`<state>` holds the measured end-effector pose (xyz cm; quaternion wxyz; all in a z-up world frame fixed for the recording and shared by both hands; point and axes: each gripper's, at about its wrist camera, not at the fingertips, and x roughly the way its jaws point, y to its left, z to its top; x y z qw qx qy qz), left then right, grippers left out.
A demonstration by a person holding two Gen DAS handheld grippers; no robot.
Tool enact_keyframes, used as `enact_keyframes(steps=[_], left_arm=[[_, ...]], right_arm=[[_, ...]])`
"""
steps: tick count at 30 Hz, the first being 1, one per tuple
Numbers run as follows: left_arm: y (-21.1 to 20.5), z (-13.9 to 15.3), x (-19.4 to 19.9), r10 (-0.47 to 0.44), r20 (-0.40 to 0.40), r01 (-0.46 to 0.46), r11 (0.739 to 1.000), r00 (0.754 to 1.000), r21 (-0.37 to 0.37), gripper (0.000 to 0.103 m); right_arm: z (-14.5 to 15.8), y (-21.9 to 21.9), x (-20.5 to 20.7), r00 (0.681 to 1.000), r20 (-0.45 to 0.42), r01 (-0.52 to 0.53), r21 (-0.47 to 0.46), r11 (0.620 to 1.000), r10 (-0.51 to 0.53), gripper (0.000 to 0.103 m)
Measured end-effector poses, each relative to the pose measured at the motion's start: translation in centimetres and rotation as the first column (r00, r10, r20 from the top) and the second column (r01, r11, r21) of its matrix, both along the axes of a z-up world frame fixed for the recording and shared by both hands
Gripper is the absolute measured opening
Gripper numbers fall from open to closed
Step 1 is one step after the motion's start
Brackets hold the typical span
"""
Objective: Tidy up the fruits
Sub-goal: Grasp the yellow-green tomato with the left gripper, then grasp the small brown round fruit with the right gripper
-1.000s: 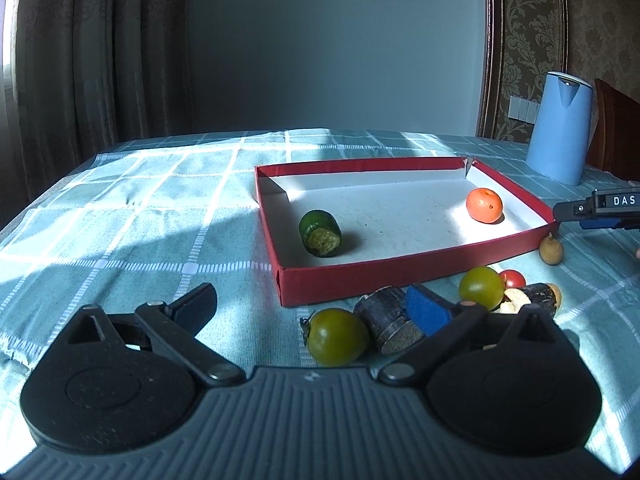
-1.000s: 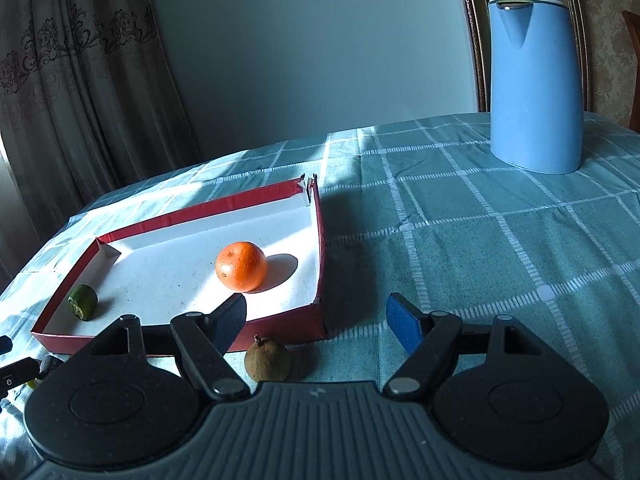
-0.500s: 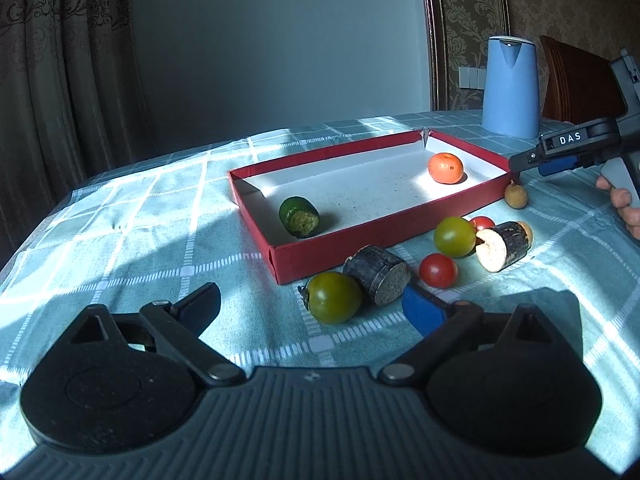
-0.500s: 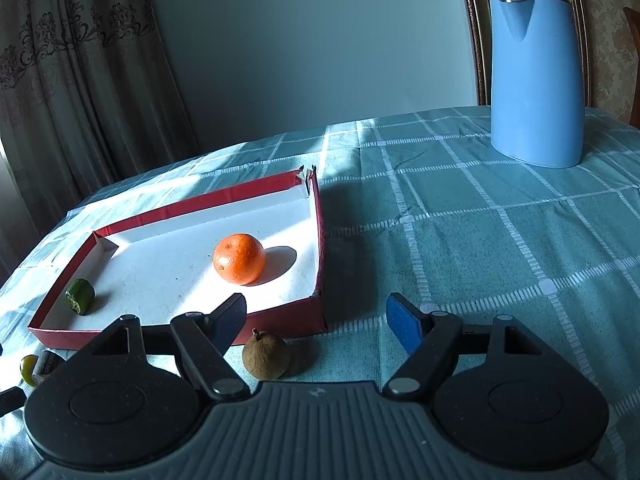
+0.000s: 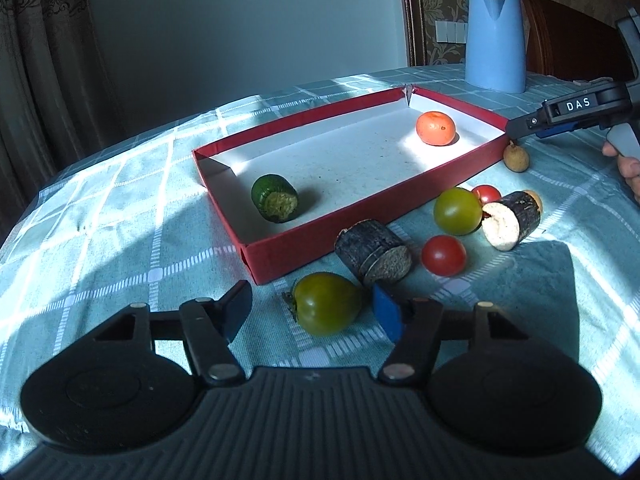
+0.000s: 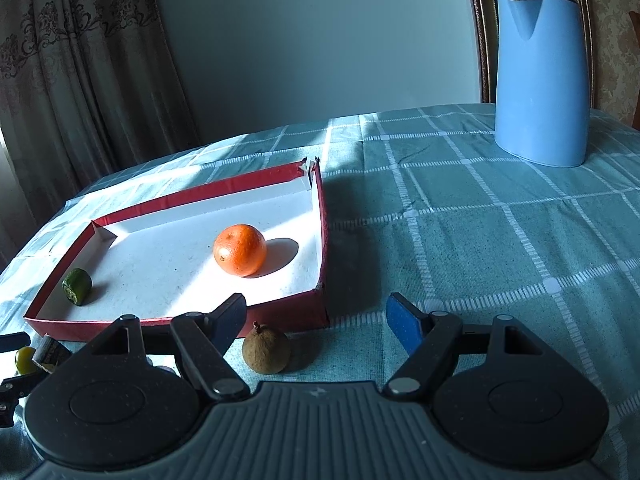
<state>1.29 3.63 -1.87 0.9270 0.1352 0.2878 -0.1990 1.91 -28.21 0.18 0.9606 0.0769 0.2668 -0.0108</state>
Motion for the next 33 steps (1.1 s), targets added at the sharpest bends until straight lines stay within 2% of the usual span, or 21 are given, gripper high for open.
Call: enact_keyframes(steps=[1, 3, 6, 9, 13, 18, 24, 29, 30, 33], left_arm=[[0.2, 0.0, 0.0, -0.011, -0.008, 0.010, 1.000, 1.000, -0.016, 0.056], [0.4, 0.0, 0.0, -0.035, -0.028, 0.034, 0.998, 0.999, -0.053, 0.038], [0.1, 0.0, -0.4, -0.042, -0.019, 0.041, 0.998, 0.999, -0.048, 0.034], [0.4, 0.0, -0.3, -0.009, -0.027, 0.007, 0.998, 1.000, -0.069, 0.040], [1.3, 0.2, -0.2, 0.029, -0.027, -0.032, 0.993, 0.999, -0.112, 0.039], [1.4, 0.1, 0.1, 0.038, -0.037, -0.042, 0.993, 0.999, -0.111, 0.038], [1.2, 0.0, 0.2, 0.047, -0.041, -0.051, 0.994, 0.998, -0.100, 0.039], [1.2, 0.0, 0.2, 0.046, -0.038, -0.050, 0.994, 0.998, -0.093, 0.039], [1.1, 0.0, 0.2, 0.046, -0.037, -0.050, 0.995, 0.998, -0.091, 0.039], [1.0, -0.1, 0.1, 0.056, -0.030, -0.058, 0.995, 0.998, -0.079, 0.043]], right_arm=[[0.0, 0.0, 0.0, 1.000, 0.000, -0.001, -0.001, 1.000, 0.001, 0.077], [0.1, 0.0, -0.1, 1.000, 0.002, -0.001, -0.003, 1.000, 0.001, 0.077], [0.1, 0.0, -0.1, 1.000, 0.000, 0.003, -0.013, 1.000, -0.003, 0.077], [0.1, 0.0, 0.0, 1.000, -0.005, 0.004, -0.015, 1.000, -0.005, 0.077], [0.4, -0.2, -0.3, 1.000, 0.006, 0.008, -0.026, 1.000, -0.008, 0.077], [0.9, -0.9, -1.3, 1.000, 0.028, -0.009, -0.042, 0.999, 0.010, 0.077], [-0.1, -0.4, -1.4, 0.994, -0.038, -0.104, -0.021, 0.994, 0.104, 0.077], [-1.2, 1.8, -1.1, 0.992, -0.055, -0.122, -0.097, 0.988, 0.117, 0.077], [-1.4, 2.0, -0.9, 0.992, -0.060, -0.115, -0.104, 0.988, 0.109, 0.075], [-1.8, 2.5, -0.6, 0.994, -0.057, -0.097, -0.152, 0.984, 0.089, 0.057]])
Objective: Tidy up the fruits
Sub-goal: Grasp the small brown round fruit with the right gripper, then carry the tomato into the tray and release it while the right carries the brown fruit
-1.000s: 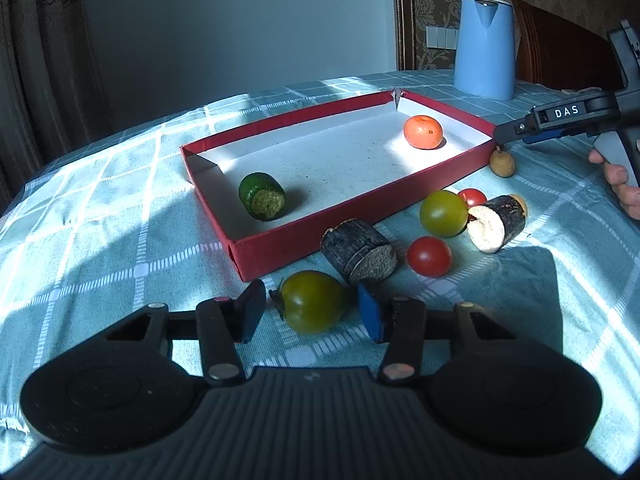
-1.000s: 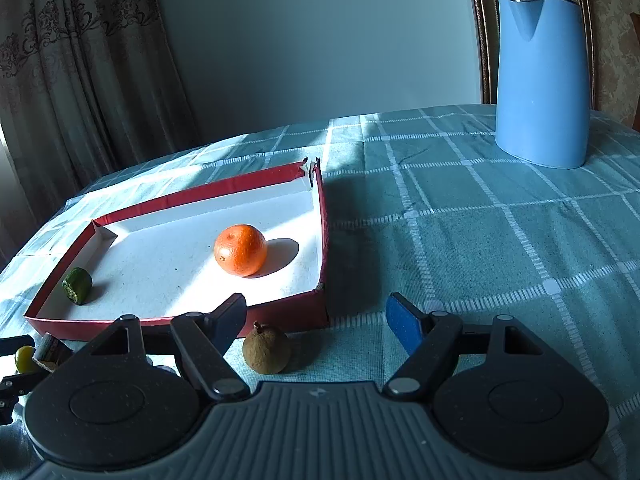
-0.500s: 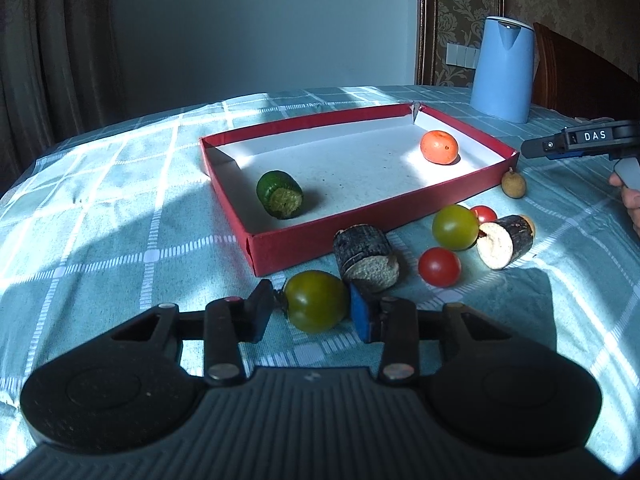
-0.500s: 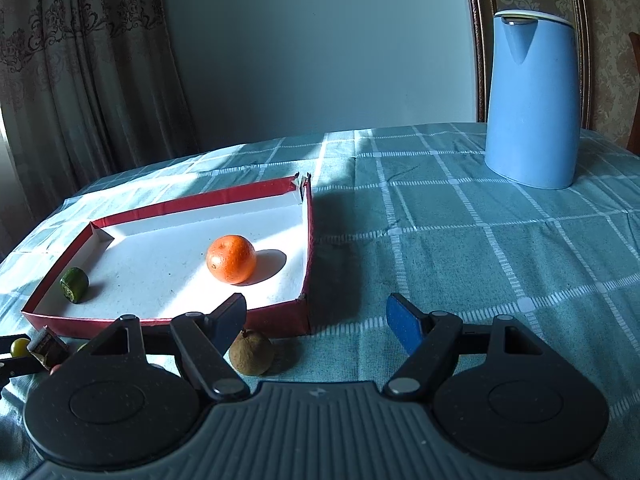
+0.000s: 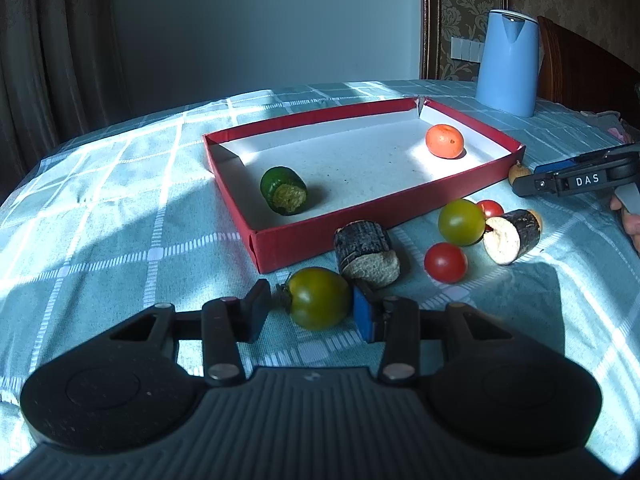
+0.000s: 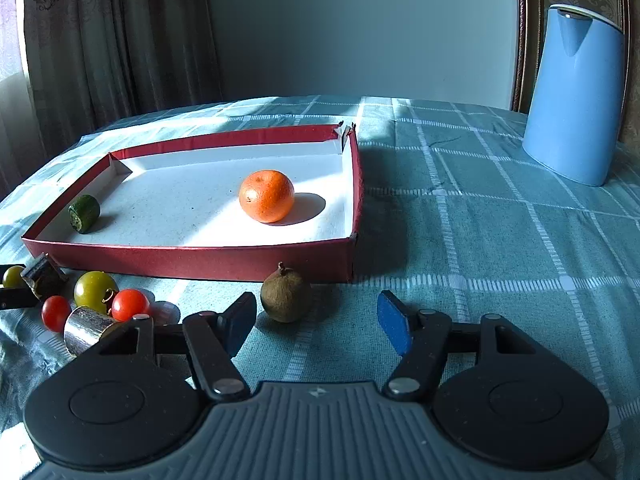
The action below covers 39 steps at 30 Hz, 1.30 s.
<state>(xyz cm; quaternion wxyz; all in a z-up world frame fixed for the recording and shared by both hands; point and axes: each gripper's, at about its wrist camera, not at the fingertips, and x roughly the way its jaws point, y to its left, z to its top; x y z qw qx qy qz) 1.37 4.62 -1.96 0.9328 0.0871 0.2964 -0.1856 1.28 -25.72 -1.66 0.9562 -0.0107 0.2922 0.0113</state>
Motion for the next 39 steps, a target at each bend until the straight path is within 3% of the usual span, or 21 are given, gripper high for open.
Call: enact_keyframes(steps=[1, 5, 7, 13, 21, 31, 39], left_arm=[[0.0, 0.0, 0.0, 0.004, 0.001, -0.004, 1.000, 1.000, 0.002, 0.044], [0.0, 0.0, 0.0, 0.005, 0.004, -0.005, 1.000, 1.000, 0.006, 0.044], [0.0, 0.0, -0.1, 0.004, 0.005, -0.004, 1.000, 1.000, 0.008, 0.044], [-0.2, 0.0, -0.3, 0.012, 0.014, -0.013, 1.000, 1.000, 0.018, 0.044], [-0.3, 0.0, -1.4, 0.036, 0.027, -0.036, 0.999, 0.999, 0.005, 0.034], [0.0, 0.2, -2.2, 0.069, 0.055, -0.069, 0.998, 0.996, -0.015, 0.033], [-0.2, 0.6, -3.6, 0.150, 0.107, -0.147, 0.989, 0.983, -0.030, 0.033]], right_arm=[[0.0, 0.1, 0.0, 1.000, 0.005, 0.000, -0.003, 1.000, 0.000, 0.051], [-0.1, 0.5, -0.1, 1.000, 0.014, -0.013, -0.030, 0.999, 0.013, 0.044], [-0.2, 1.1, -0.3, 0.999, 0.017, -0.034, -0.049, 0.998, 0.035, 0.035], [-0.3, 2.4, -0.7, 0.998, 0.036, -0.037, -0.122, 0.992, 0.042, 0.027], [-0.2, 2.2, -1.0, 0.999, 0.049, -0.014, -0.113, 0.994, 0.020, 0.027], [0.0, 2.3, -1.4, 0.997, 0.072, 0.002, -0.120, 0.993, 0.007, 0.027], [0.4, 2.5, -2.3, 0.991, 0.131, 0.023, -0.131, 0.991, -0.006, 0.027]])
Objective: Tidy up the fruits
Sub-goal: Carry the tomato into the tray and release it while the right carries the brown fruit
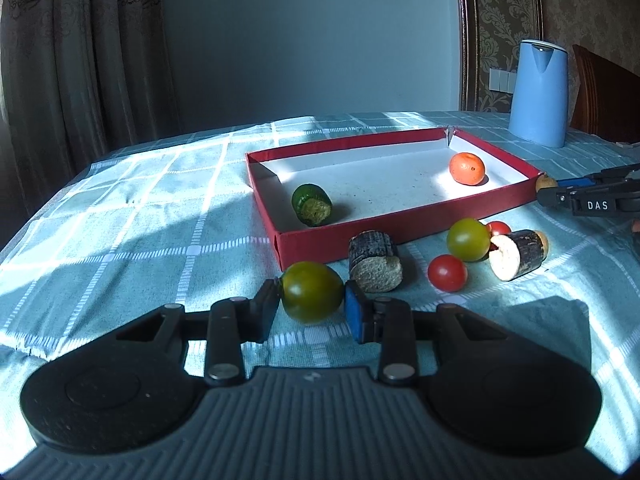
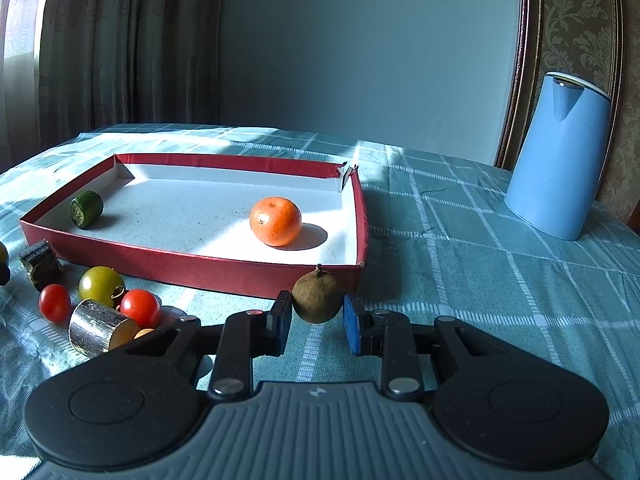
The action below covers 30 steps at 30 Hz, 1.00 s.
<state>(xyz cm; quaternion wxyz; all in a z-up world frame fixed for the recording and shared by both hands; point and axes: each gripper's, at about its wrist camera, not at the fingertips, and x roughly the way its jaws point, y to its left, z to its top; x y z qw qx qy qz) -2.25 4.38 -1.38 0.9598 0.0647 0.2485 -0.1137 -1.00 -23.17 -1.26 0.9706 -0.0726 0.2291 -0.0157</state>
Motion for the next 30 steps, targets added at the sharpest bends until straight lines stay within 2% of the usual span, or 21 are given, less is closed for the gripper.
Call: enact_keyframes(steps=[6, 10, 13, 22, 30], left_arm=[[-1.3, 0.5, -1.0, 0.002, 0.032, -0.001, 1.000, 0.999, -0.025, 0.033], [-2.5, 1.1, -0.6, -0.023, 0.024, 0.024, 0.999, 0.999, -0.045, 0.033], [-3.8, 1.4, -0.1, -0.036, 0.036, 0.037, 0.999, 0.999, -0.030, 0.033], [-6.5, 2.5, 2.4, -0.072, 0.043, 0.073, 0.997, 0.996, -0.020, 0.033], [-7.1, 3.1, 6.3, -0.010, 0.009, 0.011, 0.998, 1.000, -0.058, 0.033]], right_arm=[[0.5, 0.0, -0.6, 0.998, 0.060, 0.013, -0.006, 1.000, -0.012, 0.027], [0.7, -0.1, -0.5, 0.997, 0.072, 0.015, 0.008, 1.000, -0.016, 0.027], [0.7, -0.2, -0.5, 0.997, 0.072, 0.016, 0.008, 1.000, -0.017, 0.027], [0.9, 0.2, 0.0, 0.997, 0.077, 0.002, 0.019, 1.000, -0.003, 0.027], [1.6, 0.8, 1.0, 0.997, 0.083, -0.014, 0.031, 0.999, 0.011, 0.027]])
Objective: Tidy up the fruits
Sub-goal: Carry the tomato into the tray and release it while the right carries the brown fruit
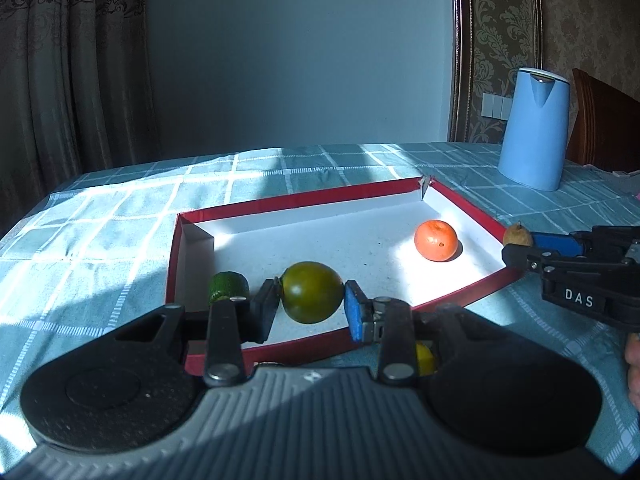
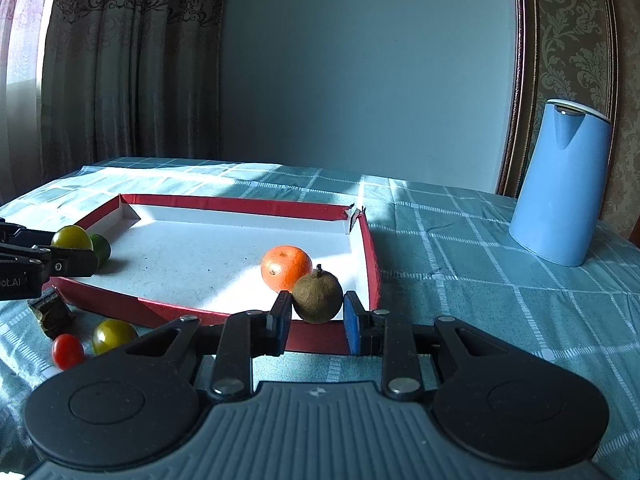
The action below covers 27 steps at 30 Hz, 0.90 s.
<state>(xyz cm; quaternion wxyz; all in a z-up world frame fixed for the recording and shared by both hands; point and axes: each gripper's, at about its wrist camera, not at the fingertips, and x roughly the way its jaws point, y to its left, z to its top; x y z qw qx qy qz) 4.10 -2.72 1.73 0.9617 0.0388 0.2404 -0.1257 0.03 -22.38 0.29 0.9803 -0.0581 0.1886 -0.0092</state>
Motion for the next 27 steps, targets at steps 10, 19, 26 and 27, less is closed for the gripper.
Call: enact_keyframes(steps=[10, 19, 26, 27], left_arm=[[-0.1, -0.5, 5.7, 0.118, -0.040, -0.118, 0.993, 0.992, 0.009, 0.033], [-0.3, -1.5, 9.3, 0.185, -0.060, -0.181, 0.981, 0.981, 0.068, 0.033], [0.4, -1.4, 9.9, 0.191, -0.100, -0.188, 0.981, 0.976, 0.040, 0.033], [0.3, -1.4, 10.0, 0.196, -0.103, -0.192, 0.980, 0.975, 0.042, 0.033]], right_arm=[[0.6, 1.1, 3.8, 0.999, -0.042, -0.021, 0.017, 1.000, 0.021, 0.027], [1.2, 4.4, 8.5, 0.997, -0.046, -0.061, -0.022, 0.998, 0.060, 0.027], [-0.3, 6.7, 12.3, 0.989, -0.125, -0.087, -0.056, 0.995, 0.079, 0.027], [-0.4, 6.7, 12.5, 0.987, -0.137, -0.087, -0.054, 0.995, 0.079, 0.027]])
